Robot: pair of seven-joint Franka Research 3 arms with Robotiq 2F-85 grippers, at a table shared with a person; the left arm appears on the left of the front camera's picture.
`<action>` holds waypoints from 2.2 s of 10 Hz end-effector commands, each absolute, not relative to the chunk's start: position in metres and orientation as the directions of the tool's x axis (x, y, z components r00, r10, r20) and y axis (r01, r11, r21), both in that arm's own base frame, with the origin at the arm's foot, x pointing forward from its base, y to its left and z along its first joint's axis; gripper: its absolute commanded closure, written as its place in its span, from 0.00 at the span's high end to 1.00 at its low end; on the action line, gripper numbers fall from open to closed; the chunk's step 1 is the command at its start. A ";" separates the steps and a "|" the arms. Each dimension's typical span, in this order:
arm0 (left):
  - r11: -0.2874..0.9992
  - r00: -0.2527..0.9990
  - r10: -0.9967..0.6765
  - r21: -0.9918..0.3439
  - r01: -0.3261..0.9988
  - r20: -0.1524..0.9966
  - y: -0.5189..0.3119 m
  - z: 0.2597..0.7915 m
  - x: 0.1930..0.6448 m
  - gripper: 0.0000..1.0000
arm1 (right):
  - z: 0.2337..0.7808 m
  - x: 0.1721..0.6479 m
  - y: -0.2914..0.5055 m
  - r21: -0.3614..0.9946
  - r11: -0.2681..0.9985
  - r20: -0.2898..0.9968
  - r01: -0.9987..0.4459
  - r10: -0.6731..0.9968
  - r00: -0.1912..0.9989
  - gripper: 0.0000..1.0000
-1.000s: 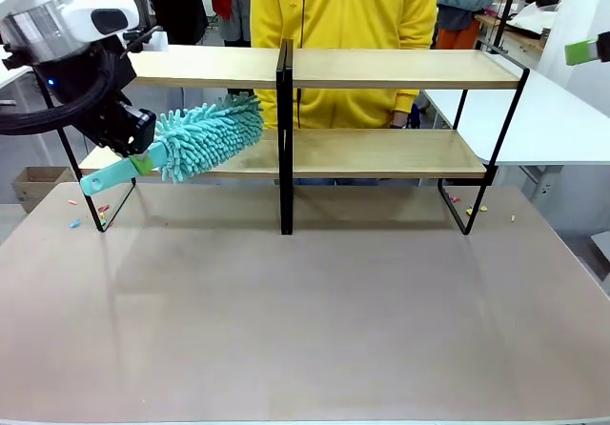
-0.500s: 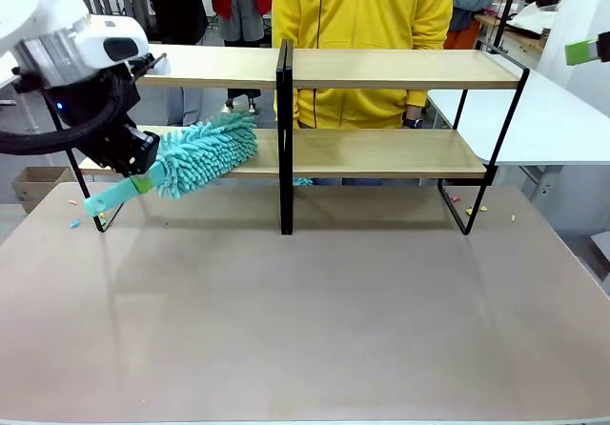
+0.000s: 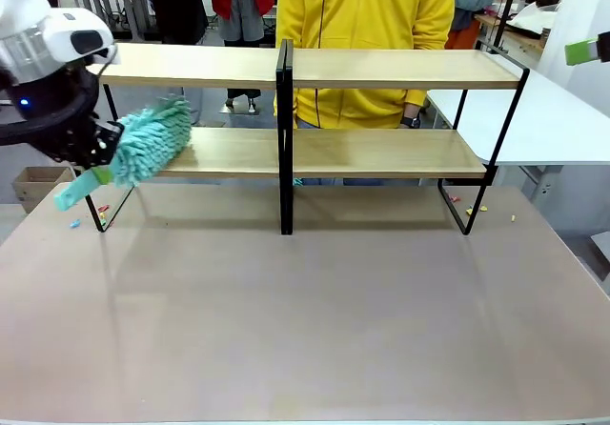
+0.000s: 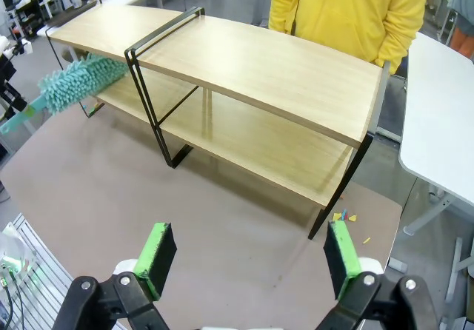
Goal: Clean the shelves.
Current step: Clean another randomly selected level of the Shelf with the Duster.
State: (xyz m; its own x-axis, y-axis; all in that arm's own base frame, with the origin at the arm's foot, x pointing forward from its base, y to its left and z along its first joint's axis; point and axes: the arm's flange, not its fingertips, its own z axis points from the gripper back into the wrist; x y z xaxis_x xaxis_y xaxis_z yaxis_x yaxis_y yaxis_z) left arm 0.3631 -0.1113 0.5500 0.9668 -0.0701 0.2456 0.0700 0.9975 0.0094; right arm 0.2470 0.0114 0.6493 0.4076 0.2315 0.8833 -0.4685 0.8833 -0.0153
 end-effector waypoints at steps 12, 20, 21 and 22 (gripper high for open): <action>0.802 0.808 0.516 0.172 -0.572 0.285 -0.120 0.534 0.369 0.12 | 0.650 0.247 0.010 -0.012 0.882 0.884 -0.470 0.229 0.407 1.00; 0.937 0.886 0.334 -0.010 -0.350 0.320 -0.123 0.546 0.355 0.12 | 0.650 0.247 0.010 -0.012 0.882 0.884 -0.470 0.229 0.407 1.00; 0.968 0.927 0.243 -0.017 -0.249 0.286 -0.124 0.548 0.349 0.12 | 0.650 0.247 0.010 -0.012 0.882 0.884 -0.470 0.229 0.407 1.00; 0.991 0.957 0.132 -0.022 -0.130 0.257 -0.123 0.551 0.341 0.12 | 0.650 0.247 0.010 -0.012 0.882 0.884 -0.470 0.229 0.407 1.00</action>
